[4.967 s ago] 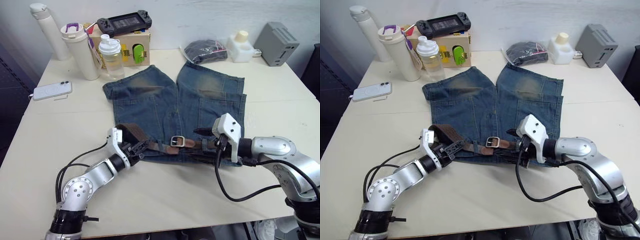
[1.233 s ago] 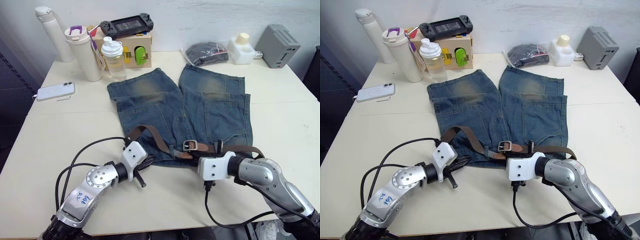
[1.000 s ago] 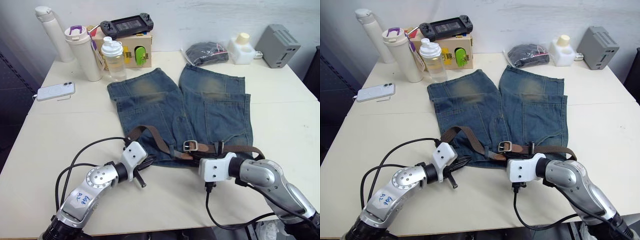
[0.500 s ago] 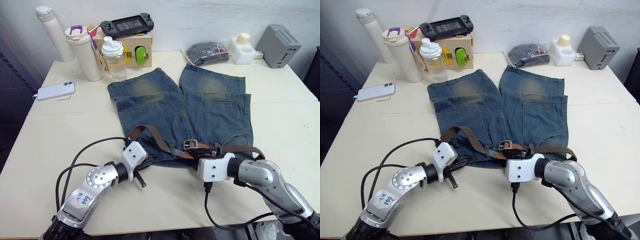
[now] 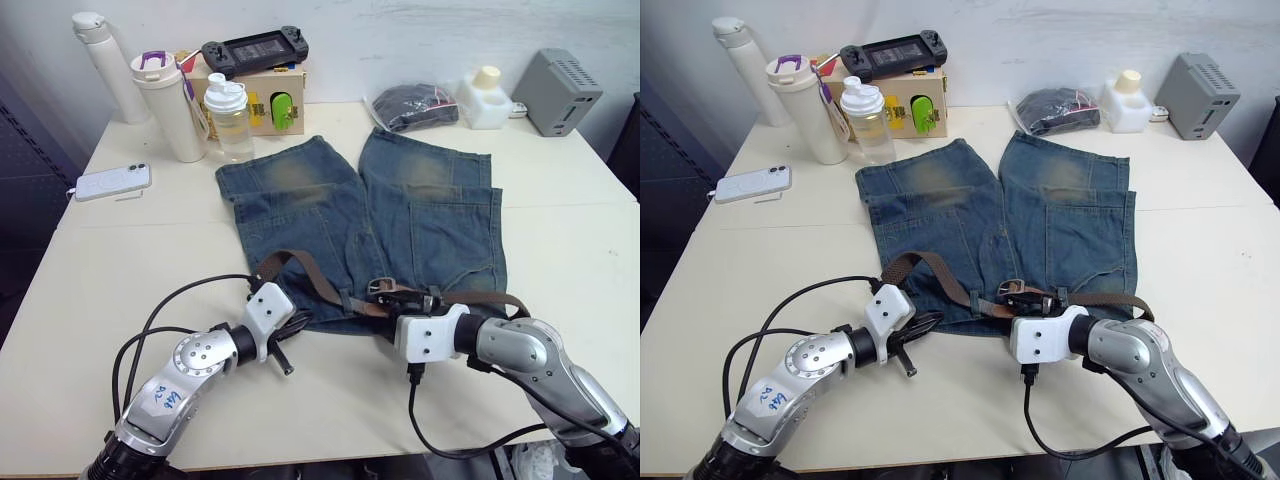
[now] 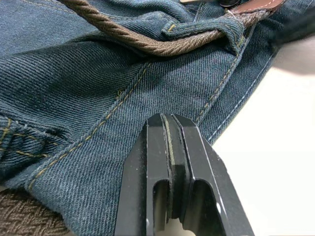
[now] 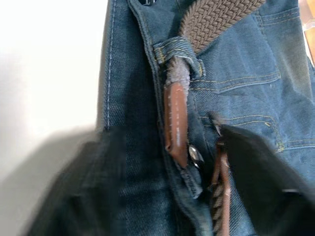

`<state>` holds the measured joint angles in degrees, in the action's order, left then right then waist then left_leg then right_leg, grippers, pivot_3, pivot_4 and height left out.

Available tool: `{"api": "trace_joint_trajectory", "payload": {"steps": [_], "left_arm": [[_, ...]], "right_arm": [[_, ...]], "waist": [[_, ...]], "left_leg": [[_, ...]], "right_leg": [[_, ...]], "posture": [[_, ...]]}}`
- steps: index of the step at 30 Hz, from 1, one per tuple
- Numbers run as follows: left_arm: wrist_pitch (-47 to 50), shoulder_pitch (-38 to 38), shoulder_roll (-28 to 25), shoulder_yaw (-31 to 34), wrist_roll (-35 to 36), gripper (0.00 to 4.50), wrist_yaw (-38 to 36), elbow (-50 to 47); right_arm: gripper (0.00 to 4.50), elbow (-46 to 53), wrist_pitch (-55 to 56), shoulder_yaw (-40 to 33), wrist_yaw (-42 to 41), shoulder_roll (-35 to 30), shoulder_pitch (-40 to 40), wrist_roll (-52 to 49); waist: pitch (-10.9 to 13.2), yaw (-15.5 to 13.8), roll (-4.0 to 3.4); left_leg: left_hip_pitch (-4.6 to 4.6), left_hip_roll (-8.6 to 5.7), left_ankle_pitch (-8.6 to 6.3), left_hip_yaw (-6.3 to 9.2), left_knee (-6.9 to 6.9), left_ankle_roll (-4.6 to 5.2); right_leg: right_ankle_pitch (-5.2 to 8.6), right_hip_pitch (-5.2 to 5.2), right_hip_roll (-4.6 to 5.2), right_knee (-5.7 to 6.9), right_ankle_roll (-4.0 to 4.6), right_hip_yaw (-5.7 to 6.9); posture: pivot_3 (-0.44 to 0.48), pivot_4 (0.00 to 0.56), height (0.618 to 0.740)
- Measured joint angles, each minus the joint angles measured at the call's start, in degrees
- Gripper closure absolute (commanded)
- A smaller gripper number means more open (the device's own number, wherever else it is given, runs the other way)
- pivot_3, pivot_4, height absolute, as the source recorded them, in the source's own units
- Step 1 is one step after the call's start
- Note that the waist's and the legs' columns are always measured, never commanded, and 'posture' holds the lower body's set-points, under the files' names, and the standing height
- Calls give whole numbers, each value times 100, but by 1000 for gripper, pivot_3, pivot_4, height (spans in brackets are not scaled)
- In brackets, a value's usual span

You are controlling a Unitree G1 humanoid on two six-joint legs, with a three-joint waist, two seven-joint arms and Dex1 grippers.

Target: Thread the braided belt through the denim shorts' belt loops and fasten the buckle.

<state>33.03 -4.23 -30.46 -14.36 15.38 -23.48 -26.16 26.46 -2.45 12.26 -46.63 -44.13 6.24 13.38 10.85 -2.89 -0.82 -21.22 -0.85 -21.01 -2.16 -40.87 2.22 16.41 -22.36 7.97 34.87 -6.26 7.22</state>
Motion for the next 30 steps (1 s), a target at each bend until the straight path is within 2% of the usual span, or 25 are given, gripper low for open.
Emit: {"api": "trace_joint_trajectory", "payload": {"steps": [3,4,15,24,30], "left_arm": [[0,0,1,0,0,4500,0,0],[1,0,1,0,0,4500,0,0],[0,-7,0,-7,-51,4500,-26,-1],[-57,5,-8,2,-186,4500,-116,-5],[-202,15,-35,-35,-335,4500,-194,11]], "right_arm": [[4287,13,-13,0,-3,0,0,-3],[4448,17,-16,-17,-1,0,10,-3],[4448,319,-358,-204,-279,-119,23,-286],[4448,726,-1099,-1691,-1202,-964,112,-1885],[4448,197,-758,-1825,-1113,-1164,642,-1762]], "waist": [[0,0,0],[0,0,0],[0,-2,0],[1,-1,0],[1,0,0]], "left_leg": [[0,0,0,0,0,0],[0,0,0,-1,0,0],[0,0,0,0,0,0],[-1,2,0,3,3,1],[-3,1,-1,2,7,0]], "right_leg": [[0,0,0,0,0,0],[0,0,0,0,0,0],[0,0,1,0,0,0],[0,3,5,-5,0,3],[1,-1,7,-10,1,2]], "posture": [[0,150,690],[0,150,690],[0,150,690],[0,150,690],[0,150,690]]}}
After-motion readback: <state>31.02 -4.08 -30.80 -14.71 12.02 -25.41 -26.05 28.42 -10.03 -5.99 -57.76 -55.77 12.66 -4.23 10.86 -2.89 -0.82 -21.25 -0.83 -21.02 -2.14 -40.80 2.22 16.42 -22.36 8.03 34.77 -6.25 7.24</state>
